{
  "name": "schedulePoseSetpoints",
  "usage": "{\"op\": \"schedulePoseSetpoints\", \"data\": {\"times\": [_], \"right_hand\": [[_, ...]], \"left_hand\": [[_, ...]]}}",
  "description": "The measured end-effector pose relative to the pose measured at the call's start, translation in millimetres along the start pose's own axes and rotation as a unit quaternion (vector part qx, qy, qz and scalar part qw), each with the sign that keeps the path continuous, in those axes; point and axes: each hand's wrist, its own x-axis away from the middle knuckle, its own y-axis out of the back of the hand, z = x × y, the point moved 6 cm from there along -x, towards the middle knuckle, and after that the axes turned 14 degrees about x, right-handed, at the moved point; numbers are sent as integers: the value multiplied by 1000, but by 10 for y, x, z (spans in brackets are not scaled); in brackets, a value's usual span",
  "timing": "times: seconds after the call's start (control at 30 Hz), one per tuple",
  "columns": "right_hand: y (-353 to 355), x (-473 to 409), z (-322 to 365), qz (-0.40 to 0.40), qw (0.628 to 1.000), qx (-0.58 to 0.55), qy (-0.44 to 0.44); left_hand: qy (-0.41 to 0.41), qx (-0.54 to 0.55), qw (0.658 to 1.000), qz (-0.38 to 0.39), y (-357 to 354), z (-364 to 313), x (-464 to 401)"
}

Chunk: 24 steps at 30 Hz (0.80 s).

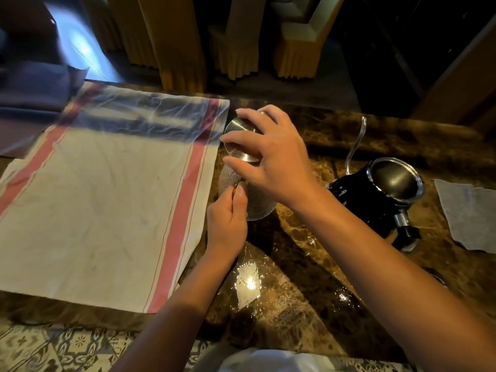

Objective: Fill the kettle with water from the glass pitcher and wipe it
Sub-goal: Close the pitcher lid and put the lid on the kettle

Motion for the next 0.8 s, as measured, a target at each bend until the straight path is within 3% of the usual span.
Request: {"op": "schedulePoseSetpoints", "data": {"times": [0.27,0.47,0.63,0.8], "right_hand": [[-70,46,-100,-55,997,-18,-50],[-60,71,-51,-9,999,11,-50],[-19,46,-90,63,996,-35,-53],[60,78,-80,77,995,1,-56]], "left_hand": [[-3,17,1000,8,-22,-12,-16],[-6,23,1000,5,-6,-34,-8],[91,84,991,47,10,25,30],[61,-10,997,53,137,-98,29]]}}
